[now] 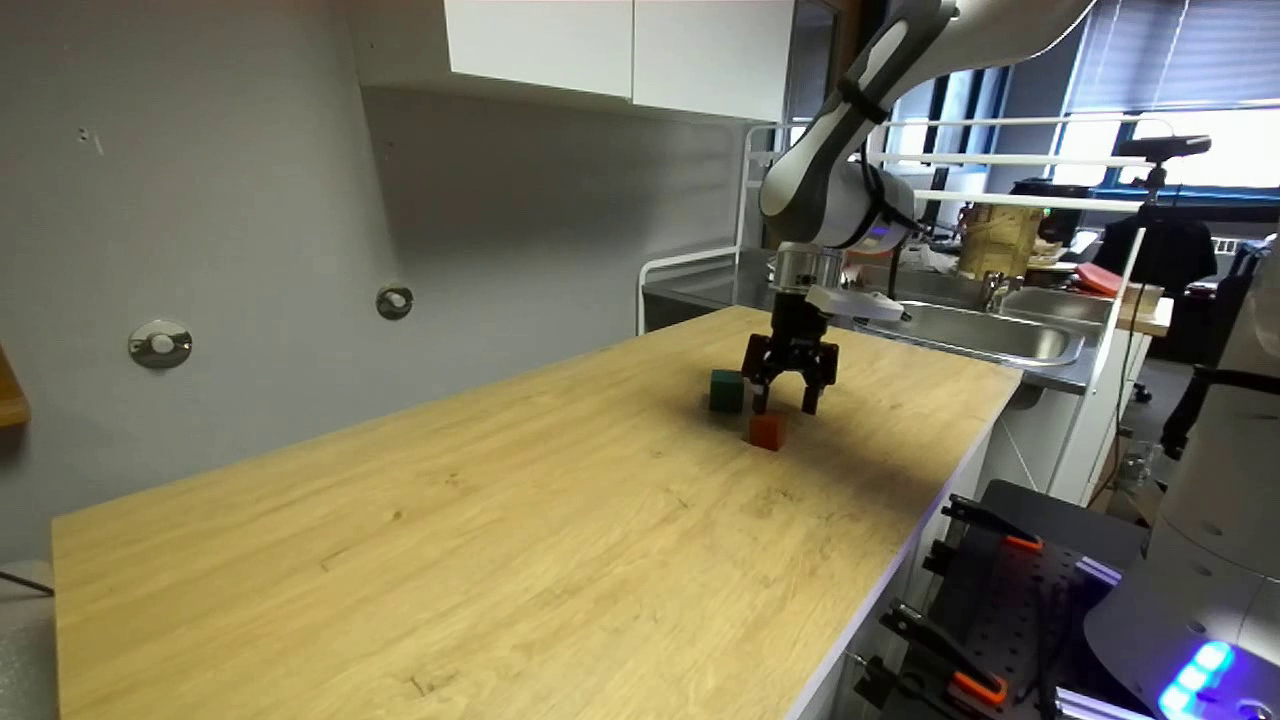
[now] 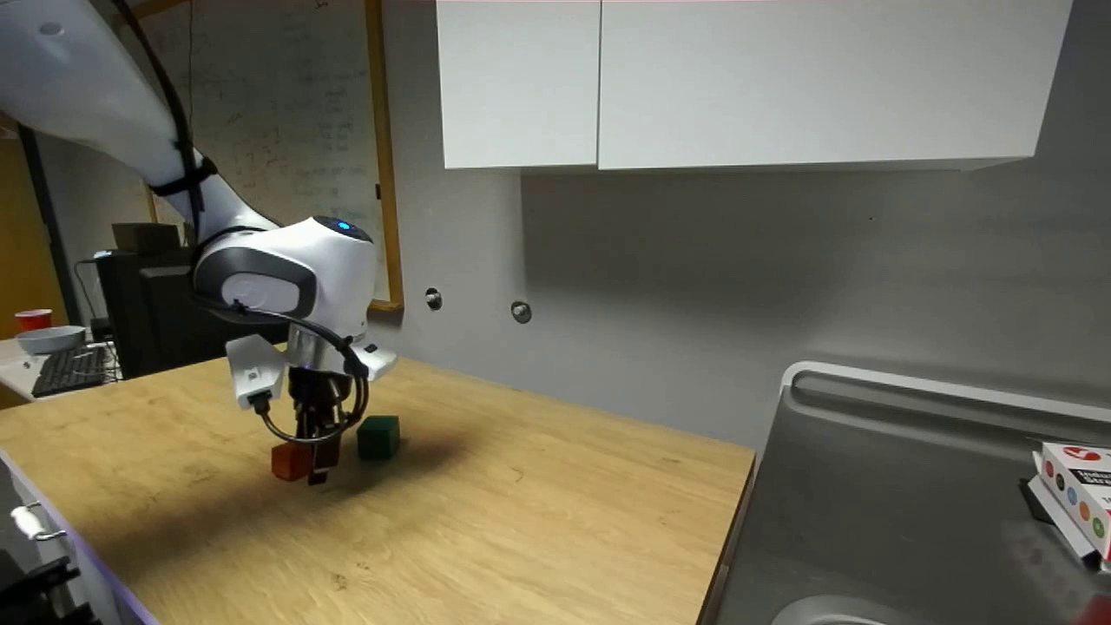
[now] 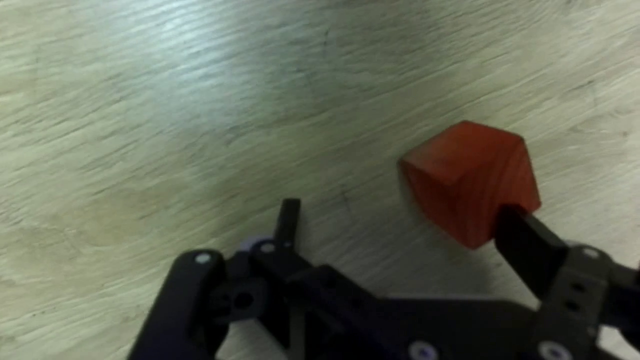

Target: Pick the orange block and put it on the green block

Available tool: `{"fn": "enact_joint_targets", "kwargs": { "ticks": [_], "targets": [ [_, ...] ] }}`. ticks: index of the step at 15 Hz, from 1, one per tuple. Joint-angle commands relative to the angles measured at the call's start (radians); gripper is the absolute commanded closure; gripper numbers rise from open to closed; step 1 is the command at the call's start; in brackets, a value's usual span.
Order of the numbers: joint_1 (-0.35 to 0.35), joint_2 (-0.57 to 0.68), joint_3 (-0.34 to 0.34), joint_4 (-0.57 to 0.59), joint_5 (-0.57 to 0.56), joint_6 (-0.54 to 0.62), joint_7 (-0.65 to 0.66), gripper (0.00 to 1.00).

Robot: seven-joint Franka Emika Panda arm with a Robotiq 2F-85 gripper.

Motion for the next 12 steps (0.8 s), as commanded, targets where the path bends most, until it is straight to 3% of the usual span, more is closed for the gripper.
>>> {"fn": "enact_joint_targets", "kwargs": {
  "ticks": [1, 12],
  "targets": [
    [-0.006, 0.033, 0.019, 0.065, -0.055, -0.050, 0.071, 0.00],
    [0.021, 0.069, 0.058, 0.124, -0.170, -0.144, 0.153, 0.00]
  ]
}}
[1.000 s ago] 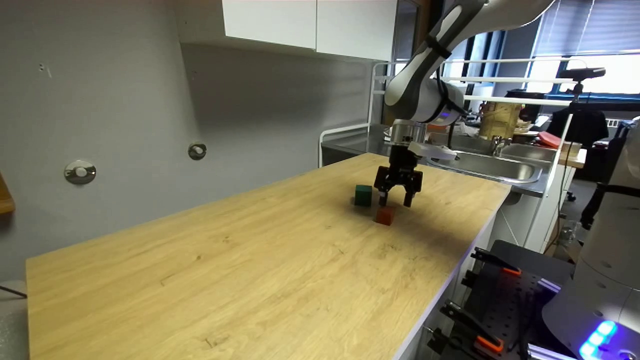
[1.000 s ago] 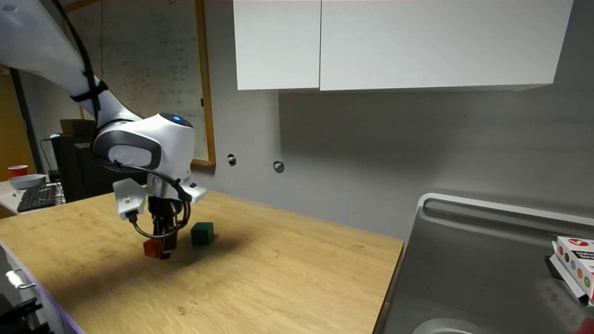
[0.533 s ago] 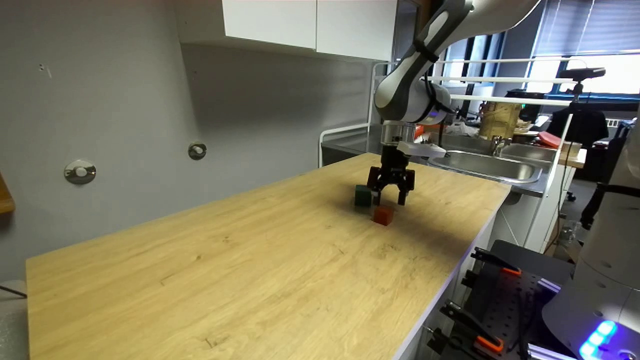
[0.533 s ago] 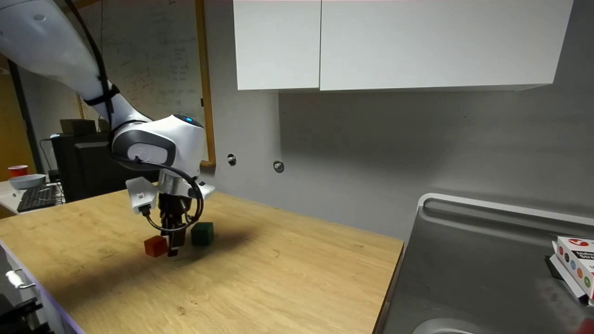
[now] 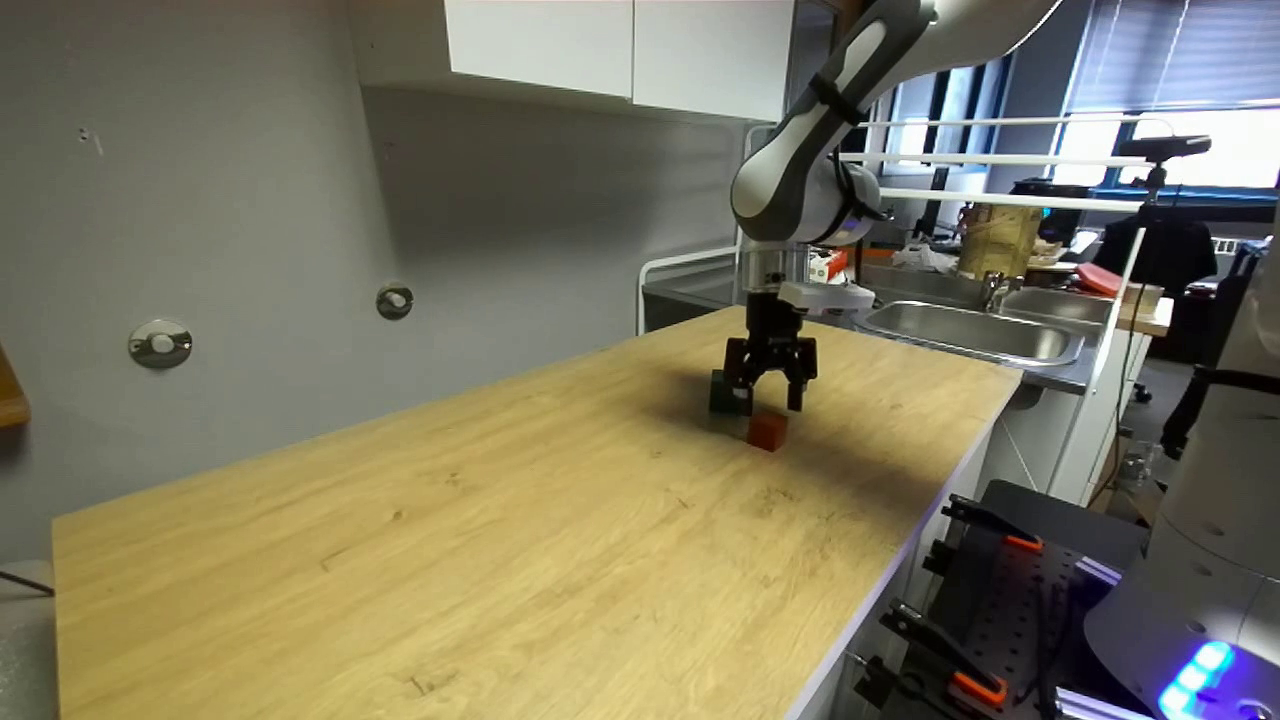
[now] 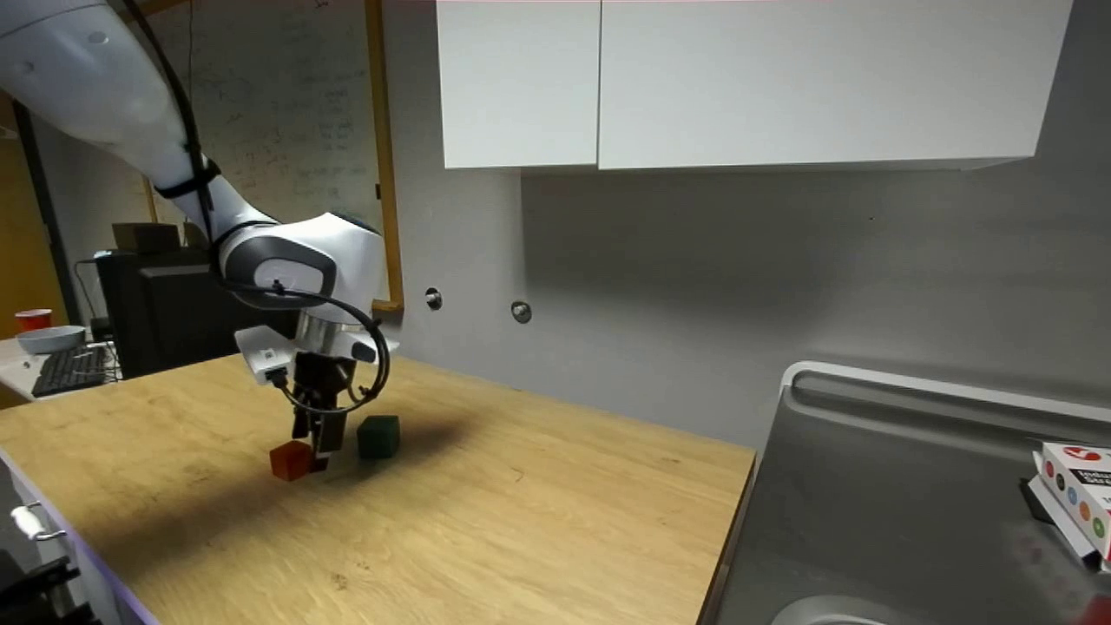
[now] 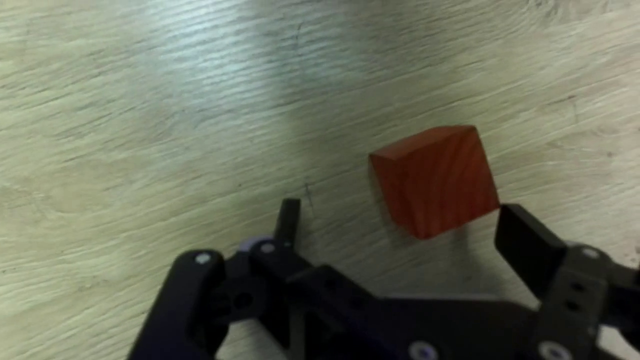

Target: Pick the orange block and put it on the green block

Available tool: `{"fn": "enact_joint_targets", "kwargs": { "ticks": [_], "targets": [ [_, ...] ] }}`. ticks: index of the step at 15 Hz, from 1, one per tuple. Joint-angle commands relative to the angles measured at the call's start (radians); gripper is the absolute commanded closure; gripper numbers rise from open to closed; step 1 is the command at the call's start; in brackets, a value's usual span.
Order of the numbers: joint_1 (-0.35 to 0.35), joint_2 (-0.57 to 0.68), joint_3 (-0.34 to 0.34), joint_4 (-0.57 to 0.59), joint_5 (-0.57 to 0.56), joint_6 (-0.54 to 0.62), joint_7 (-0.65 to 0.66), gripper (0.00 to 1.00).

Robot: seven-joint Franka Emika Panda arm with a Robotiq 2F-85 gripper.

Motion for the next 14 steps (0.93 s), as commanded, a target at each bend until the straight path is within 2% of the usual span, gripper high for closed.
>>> {"fn": "enact_joint_targets", "kwargs": {
  "ticks": [1, 4, 5, 6, 7, 11, 13, 14],
  "targets": [
    [0.005, 0.021, 0.013, 0.025, -0.039, -0.044, 0.040, 0.00],
    [0.004, 0.034, 0.017, 0.022, -0.042, -0.050, 0.036, 0.00],
    [0.005, 0.038, 0.016, 0.020, -0.048, -0.041, 0.042, 0.25],
    [0.005, 0.041, 0.016, 0.019, -0.051, -0.040, 0.042, 0.25],
    [0.005, 0.043, 0.016, 0.019, -0.055, -0.040, 0.043, 0.31],
    [0.007, 0.044, 0.017, 0.025, -0.067, -0.042, 0.046, 0.63],
    [0.008, 0.041, 0.017, 0.031, -0.075, -0.043, 0.051, 0.77],
    [0.009, 0.036, 0.017, 0.036, -0.078, -0.048, 0.055, 0.81]
  ]
}}
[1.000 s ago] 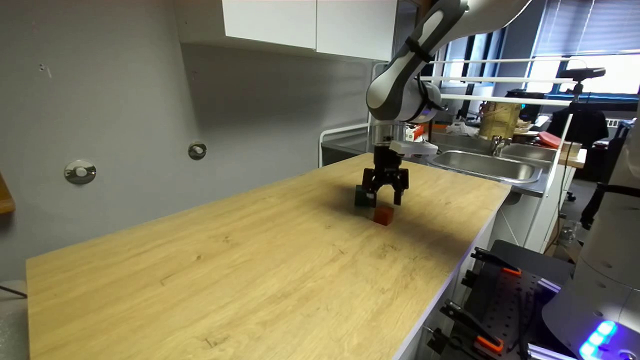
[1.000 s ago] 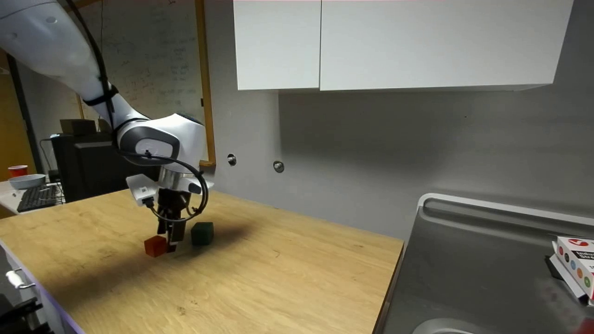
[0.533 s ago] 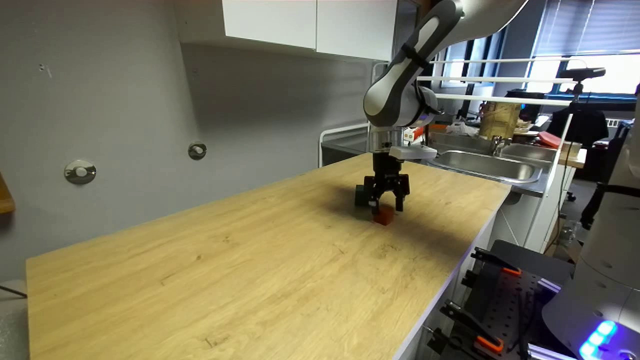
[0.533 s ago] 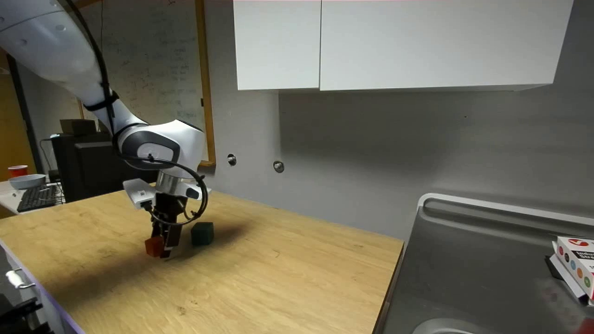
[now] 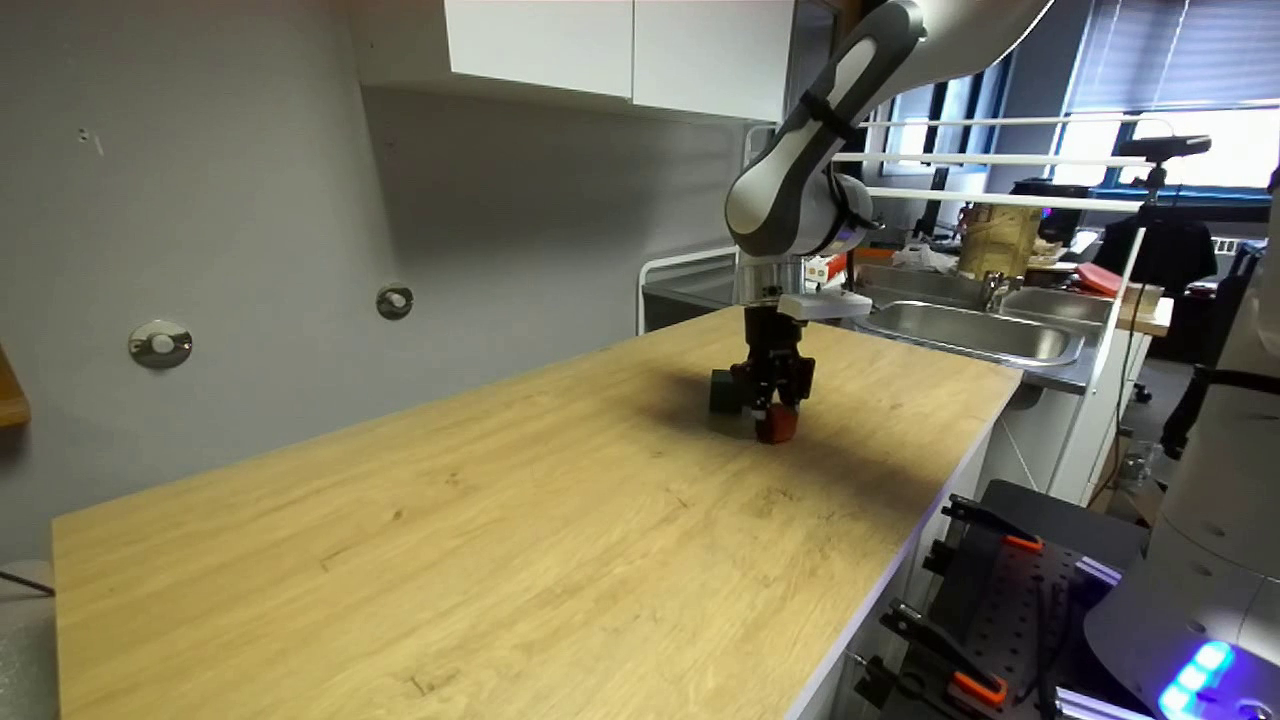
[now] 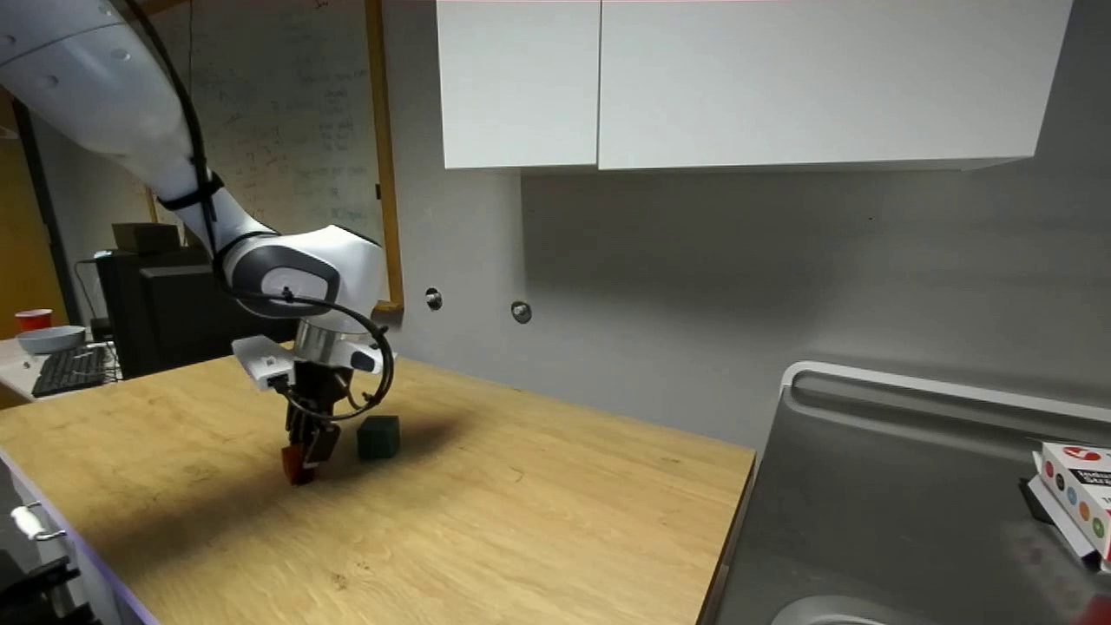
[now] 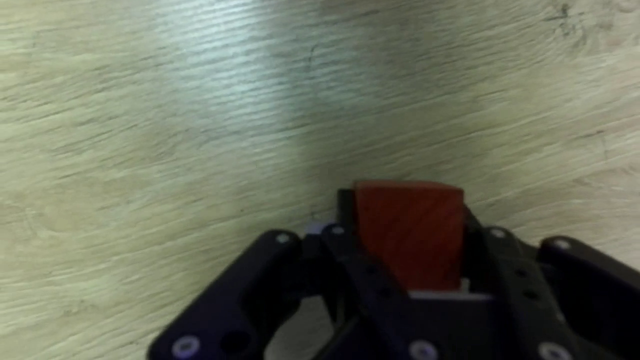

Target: Pick the orange block and put it on the green block

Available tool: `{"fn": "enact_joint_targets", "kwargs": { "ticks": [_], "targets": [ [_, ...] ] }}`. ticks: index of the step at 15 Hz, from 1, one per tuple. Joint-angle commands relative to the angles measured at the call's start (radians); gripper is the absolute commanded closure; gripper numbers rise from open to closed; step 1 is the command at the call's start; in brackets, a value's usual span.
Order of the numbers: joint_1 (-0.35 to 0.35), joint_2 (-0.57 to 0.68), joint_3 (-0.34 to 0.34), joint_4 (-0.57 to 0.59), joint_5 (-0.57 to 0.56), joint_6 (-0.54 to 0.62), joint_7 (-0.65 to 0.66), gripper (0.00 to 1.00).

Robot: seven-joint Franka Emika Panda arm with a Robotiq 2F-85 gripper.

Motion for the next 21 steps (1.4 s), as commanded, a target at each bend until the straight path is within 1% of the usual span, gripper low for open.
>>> {"fn": "enact_joint_targets", "kwargs": {
  "ticks": [1, 4, 15, 21],
  "targets": [
    [0.006, -0.007, 0.005, 0.027, -0.035, -0.021, 0.048, 0.81],
    [0.003, -0.020, 0.000, 0.052, -0.047, -0.027, 0.062, 0.81],
    [0.003, -0.016, -0.002, 0.221, -0.083, -0.048, 0.097, 0.81],
    [0.000, 0.007, -0.003, 0.258, -0.087, -0.051, 0.104, 0.81]
  ]
}}
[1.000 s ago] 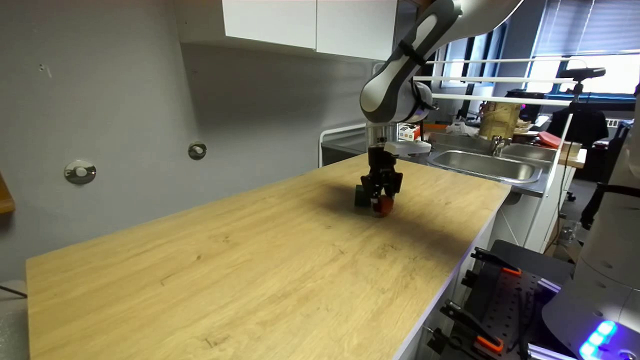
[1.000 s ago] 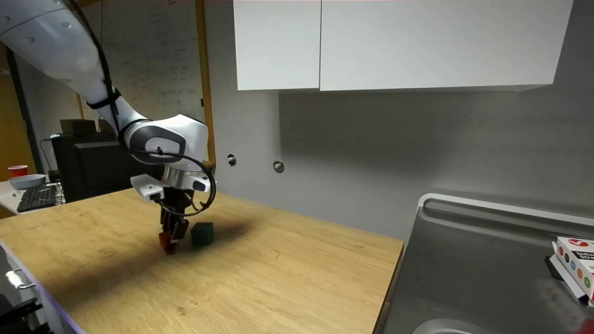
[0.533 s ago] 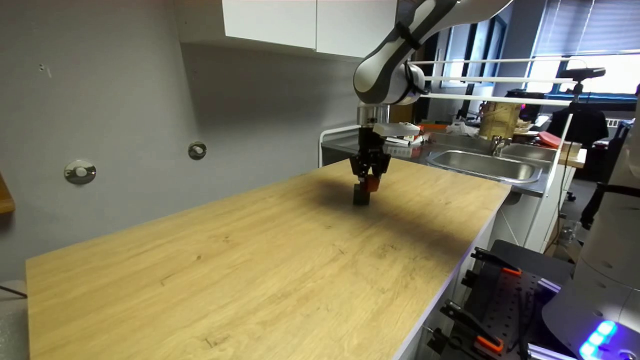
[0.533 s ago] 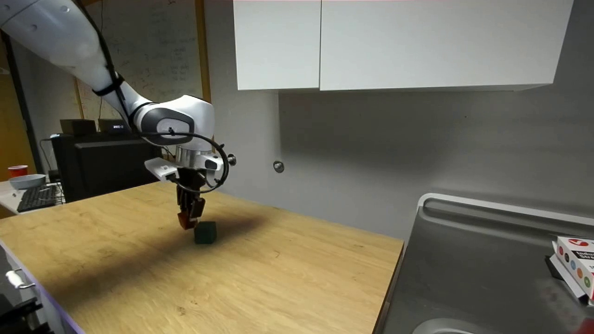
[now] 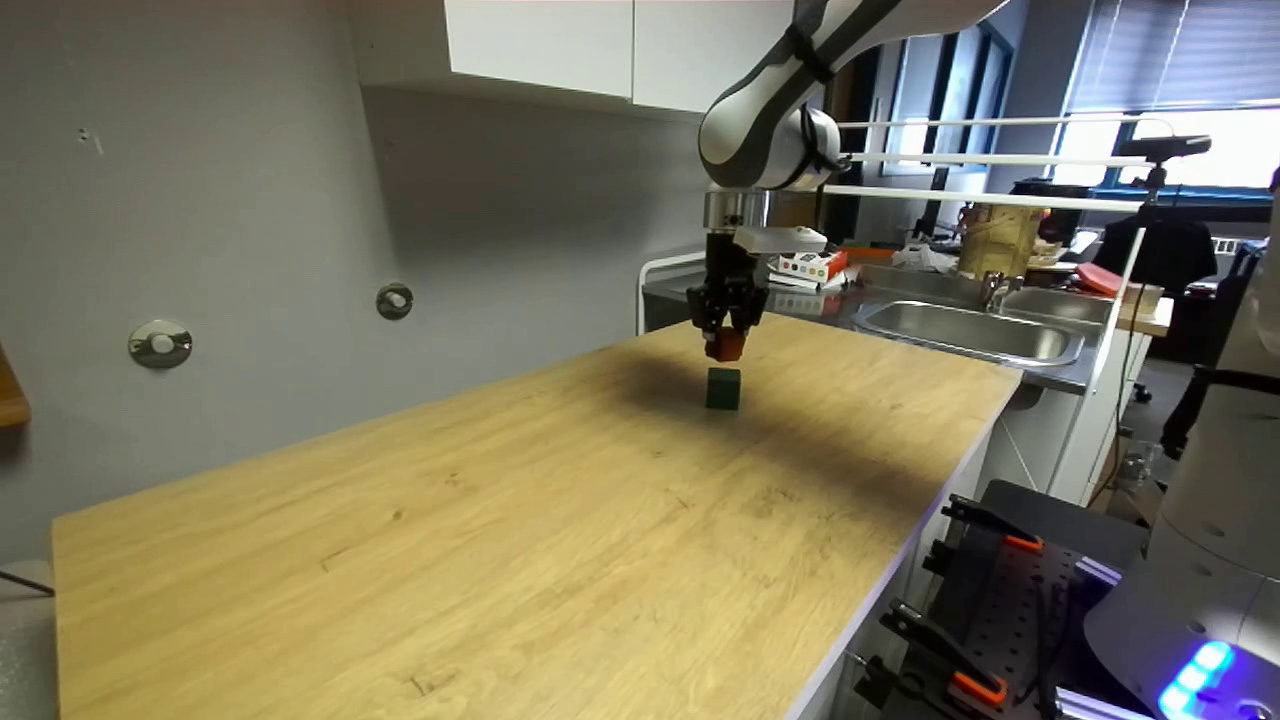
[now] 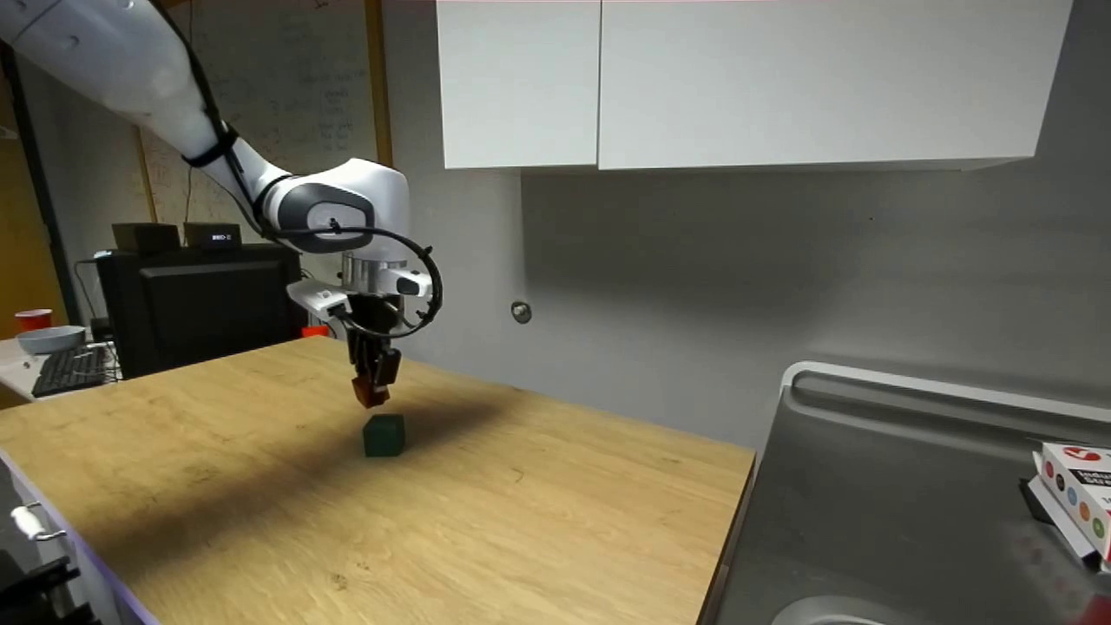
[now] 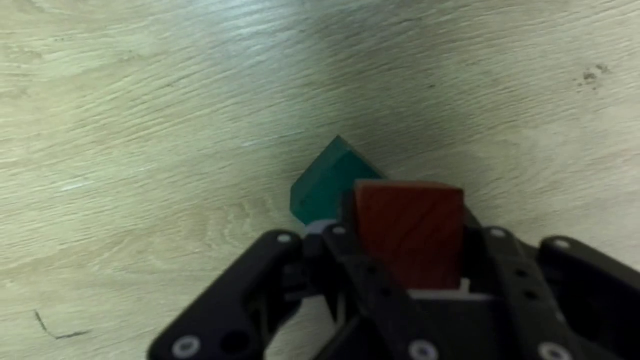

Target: Pick the orange block and put it on the green block

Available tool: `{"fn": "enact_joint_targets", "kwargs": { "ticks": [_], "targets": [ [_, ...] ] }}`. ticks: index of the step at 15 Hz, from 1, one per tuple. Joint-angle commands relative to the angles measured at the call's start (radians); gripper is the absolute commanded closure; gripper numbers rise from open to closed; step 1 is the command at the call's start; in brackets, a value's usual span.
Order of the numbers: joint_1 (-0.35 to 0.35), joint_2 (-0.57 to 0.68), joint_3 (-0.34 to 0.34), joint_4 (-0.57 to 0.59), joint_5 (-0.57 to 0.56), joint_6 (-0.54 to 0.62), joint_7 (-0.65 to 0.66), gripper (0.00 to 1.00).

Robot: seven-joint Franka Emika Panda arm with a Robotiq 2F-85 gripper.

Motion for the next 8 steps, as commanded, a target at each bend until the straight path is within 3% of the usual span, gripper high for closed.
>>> {"fn": "enact_joint_targets", "kwargs": {
  "ticks": [1, 7, 8],
  "targets": [
    [-0.001, 0.023, -0.002, 0.041, -0.023, -0.032, 0.038, 0.81],
    [-0.006, 0.061, -0.008, 0.048, -0.016, -0.033, 0.038, 0.81],
    [-0.007, 0.066, -0.008, 0.050, -0.014, -0.033, 0.038, 0.69]
  ]
}}
